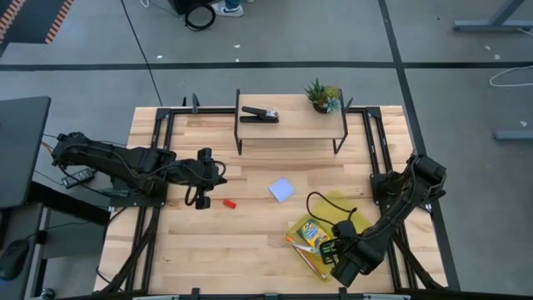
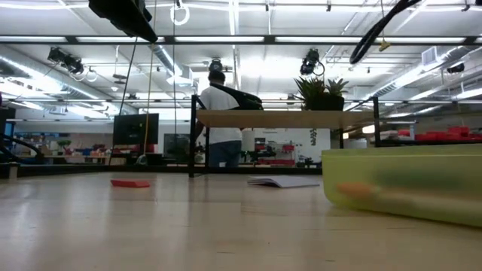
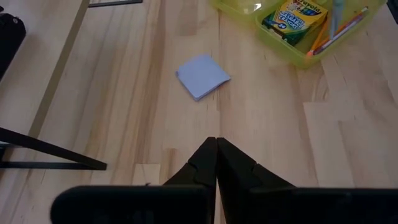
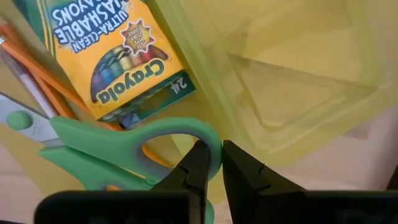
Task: Pack school essentials
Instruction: Put the green scissors into the yellow supply box
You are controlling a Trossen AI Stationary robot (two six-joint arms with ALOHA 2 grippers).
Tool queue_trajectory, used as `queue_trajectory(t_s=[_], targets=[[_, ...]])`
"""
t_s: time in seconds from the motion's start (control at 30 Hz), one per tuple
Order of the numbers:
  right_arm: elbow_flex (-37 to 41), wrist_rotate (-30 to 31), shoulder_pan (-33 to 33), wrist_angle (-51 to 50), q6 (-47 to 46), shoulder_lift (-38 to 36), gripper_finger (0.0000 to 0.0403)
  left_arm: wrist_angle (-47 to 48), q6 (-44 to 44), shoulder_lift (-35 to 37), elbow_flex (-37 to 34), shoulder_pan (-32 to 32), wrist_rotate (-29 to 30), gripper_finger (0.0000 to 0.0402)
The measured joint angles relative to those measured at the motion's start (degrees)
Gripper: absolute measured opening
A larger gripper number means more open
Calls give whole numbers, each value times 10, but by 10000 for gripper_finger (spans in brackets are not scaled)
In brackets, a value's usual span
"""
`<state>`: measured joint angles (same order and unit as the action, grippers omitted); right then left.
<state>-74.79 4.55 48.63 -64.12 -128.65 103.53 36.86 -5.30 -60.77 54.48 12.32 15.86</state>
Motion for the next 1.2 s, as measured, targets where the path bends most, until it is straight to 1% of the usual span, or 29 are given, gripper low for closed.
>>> queue_trajectory(t_s=[0.17, 0.27, 0.57, 0.83, 1.2], targets=[[7, -17, -23, 22, -3, 0, 44, 0, 0, 0, 0, 0, 0, 21], [7, -16, -33, 41, -3, 0, 44, 0, 0, 0, 0, 0, 0, 24], [12, -46, -29, 37, -6, 0, 44, 0, -4, 0, 0, 0, 0, 14], [12, -46, -28, 36, -17, 0, 44, 0, -5, 0, 0, 0, 0, 24], [12, -47, -40, 31, -27, 0, 45, 1, -5, 0, 0, 0, 0, 15]])
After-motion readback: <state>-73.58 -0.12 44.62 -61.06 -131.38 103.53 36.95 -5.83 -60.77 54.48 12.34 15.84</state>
